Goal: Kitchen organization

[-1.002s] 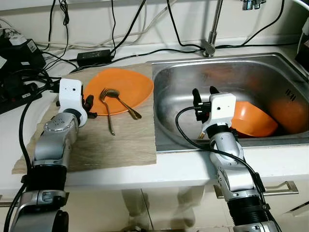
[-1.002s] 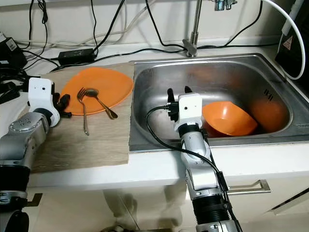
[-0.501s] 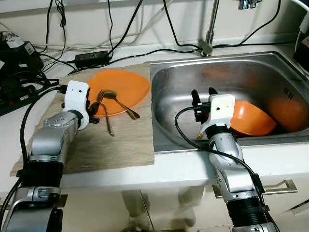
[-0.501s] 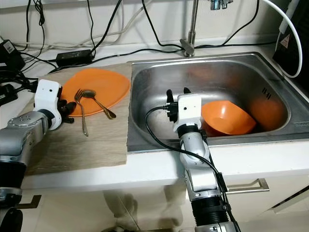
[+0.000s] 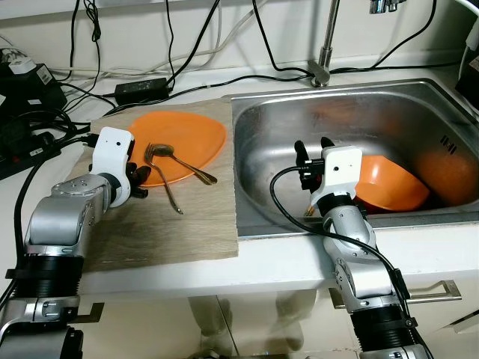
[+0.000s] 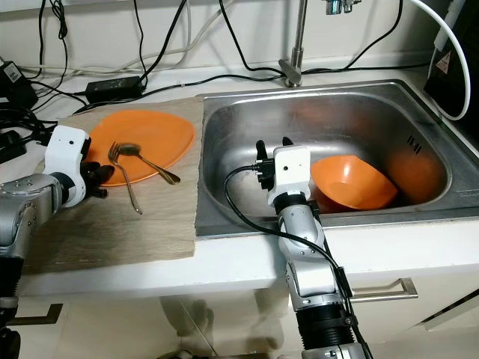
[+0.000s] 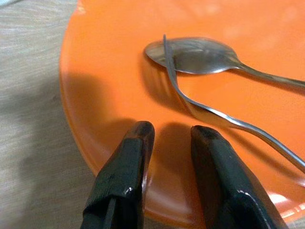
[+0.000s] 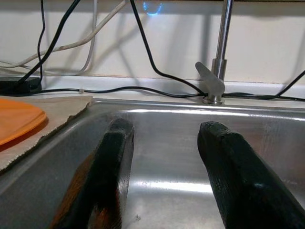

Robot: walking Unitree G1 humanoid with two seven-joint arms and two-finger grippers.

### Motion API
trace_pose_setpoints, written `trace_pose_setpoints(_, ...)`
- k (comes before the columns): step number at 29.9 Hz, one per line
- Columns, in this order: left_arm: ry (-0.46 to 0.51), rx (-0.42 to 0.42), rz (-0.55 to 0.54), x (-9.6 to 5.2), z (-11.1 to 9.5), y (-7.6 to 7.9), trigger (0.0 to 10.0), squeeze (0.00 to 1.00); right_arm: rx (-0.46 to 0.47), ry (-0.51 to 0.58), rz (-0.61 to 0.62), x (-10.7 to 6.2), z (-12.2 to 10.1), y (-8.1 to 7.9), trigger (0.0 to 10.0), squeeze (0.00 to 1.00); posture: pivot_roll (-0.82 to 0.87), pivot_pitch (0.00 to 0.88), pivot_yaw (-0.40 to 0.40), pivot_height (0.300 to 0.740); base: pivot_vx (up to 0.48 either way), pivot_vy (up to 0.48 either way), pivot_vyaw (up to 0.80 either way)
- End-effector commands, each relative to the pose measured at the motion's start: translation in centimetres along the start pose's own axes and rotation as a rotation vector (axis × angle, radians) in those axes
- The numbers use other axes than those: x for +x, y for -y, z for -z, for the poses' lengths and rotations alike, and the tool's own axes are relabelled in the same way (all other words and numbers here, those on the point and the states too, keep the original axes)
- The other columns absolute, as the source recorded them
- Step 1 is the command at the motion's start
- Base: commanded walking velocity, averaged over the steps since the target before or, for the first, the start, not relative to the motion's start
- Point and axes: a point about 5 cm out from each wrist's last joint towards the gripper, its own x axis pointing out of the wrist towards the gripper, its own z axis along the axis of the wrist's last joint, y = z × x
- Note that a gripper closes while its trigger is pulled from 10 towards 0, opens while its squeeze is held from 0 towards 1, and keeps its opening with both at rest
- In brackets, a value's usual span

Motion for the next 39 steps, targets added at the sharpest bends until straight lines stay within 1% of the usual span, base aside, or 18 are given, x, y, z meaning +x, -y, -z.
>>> trace_pose_setpoints(1,-0.005,0.016,0.007,-0.8,-0.4,-0.2,10.0,0.0,0.009,-0.013,-0.022,0.2,0.0,-0.5,10.0,0.0,0.02,0.0,0.11,0.74,0.0,0.0,0.0)
trace_pose_setpoints(2,-0.005,0.016,0.007,-0.8,-0.4,-0.2,10.0,0.0,0.009,-0.013,-0.022,0.2,0.0,-0.5,10.0,0.0,0.02,0.0,0.11,0.74,0.0,0.0,0.0)
trace_pose_setpoints(7,-0.007,0.014,0.014,-1.8,-0.6,-0.1,10.0,0.0,0.008,-0.019,-0.026,0.2,0.2,-0.5,10.0,0.0,0.03,0.0,0.108,0.74,0.0,0.0,0.0)
trace_pose_setpoints(10,-0.029,0.01,0.026,-2.7,0.0,0.1,10.0,0.0,0.004,-0.031,-0.029,0.0,0.5,-0.5,10.0,0.0,0.04,0.0,0.105,0.74,0.0,0.0,0.0)
trace_pose_setpoints(11,-0.045,0.003,0.028,-3.1,0.5,0.2,10.0,0.0,0.002,-0.037,-0.031,0.0,0.7,-0.5,10.0,0.0,0.05,0.0,0.101,0.74,0.0,0.0,0.0)
trace_pose_setpoints(15,-0.049,0.002,0.025,-3.3,0.7,0.2,10.0,0.0,0.002,-0.04,-0.033,-0.1,0.8,-0.5,10.0,0.0,0.05,0.0,0.1,0.74,0.0,0.0,0.0)
trace_pose_setpoints(18,-0.013,-0.003,0.008,-3.3,0.2,0.3,10.0,0.0,0.001,-0.041,-0.038,0.0,0.8,-0.6,10.0,0.0,0.05,0.0,0.092,0.74,0.0,0.0,0.0)
trace_pose_setpoints(19,0.052,-0.014,-0.021,-3.1,-0.7,0.1,10.0,0.0,0.0,-0.037,-0.042,0.1,0.7,-0.7,10.0,0.0,0.05,0.0,0.089,0.74,0.0,0.0,0.0)
trace_pose_setpoints(20,0.052,-0.014,-0.021,-3.1,-0.7,0.1,10.0,0.0,0.0,-0.037,-0.042,0.1,0.7,-0.7,10.0,0.0,0.05,0.0,0.089,0.74,0.0,0.0,0.0)
trace_pose_setpoints(21,0.241,-0.048,-0.122,-2.8,-3.1,-1.0,10.0,0.0,-0.002,-0.029,-0.046,0.3,0.6,-0.7,10.0,0.0,0.04,0.0,0.082,0.74,0.0,0.0,0.0)
trace_pose_setpoints(22,0.241,-0.048,-0.122,-2.8,-3.1,-1.0,10.0,0.0,-0.002,-0.029,-0.046,0.3,0.6,-0.7,10.0,0.0,0.04,0.0,0.082,0.74,0.0,0.0,0.0)
trace_pose_setpoints(23,0.306,-0.055,-0.154,-2.9,-3.9,-1.4,10.0,0.0,-0.002,-0.027,-0.046,0.3,0.6,-0.7,10.0,0.0,0.04,0.0,0.082,0.74,0.0,0.0,0.0)
trace_pose_setpoints(24,0.332,-0.061,-0.164,-2.9,-4.2,-1.4,10.0,0.0,-0.004,-0.026,-0.046,0.3,0.6,-0.7,10.0,0.0,0.03,0.0,0.08,0.74,0.0,0.0,0.0)
trace_pose_setpoints(28,0.335,-0.082,-0.153,-2.6,-4.3,-1.2,10.0,0.0,-0.008,-0.026,-0.047,0.3,0.6,-0.6,10.0,0.0,0.02,0.0,0.08,0.74,0.0,0.0,0.0)
trace_pose_setpoints(32,0.337,-0.076,-0.162,-1.4,-4.7,-1.2,10.0,0.0,-0.018,-0.026,-0.043,0.4,0.6,-0.3,10.0,0.0,0.01,0.0,0.08,0.74,0.0,0.0,0.0)
trace_pose_setpoints(35,0.342,-0.077,-0.165,-1.0,-4.8,-1.3,10.0,0.0,-0.019,-0.025,-0.043,0.4,0.6,-0.3,10.0,0.0,0.01,0.0,0.08,0.74,0.0,0.0,0.0)
trace_pose_setpoints(37,0.304,-0.068,-0.168,0.0,-4.2,-1.4,10.0,0.0,-0.022,-0.025,-0.045,0.5,0.6,-0.4,10.0,0.0,0.01,0.0,0.08,0.74,0.0,0.0,0.0)
trace_pose_setpoints(39,0.306,-0.07,-0.178,0.7,-4.1,-1.6,10.0,0.0,-0.023,-0.024,-0.046,0.5,0.6,-0.4,10.0,0.0,0.0,0.0,0.08,0.74,0.0,0.0,0.0)
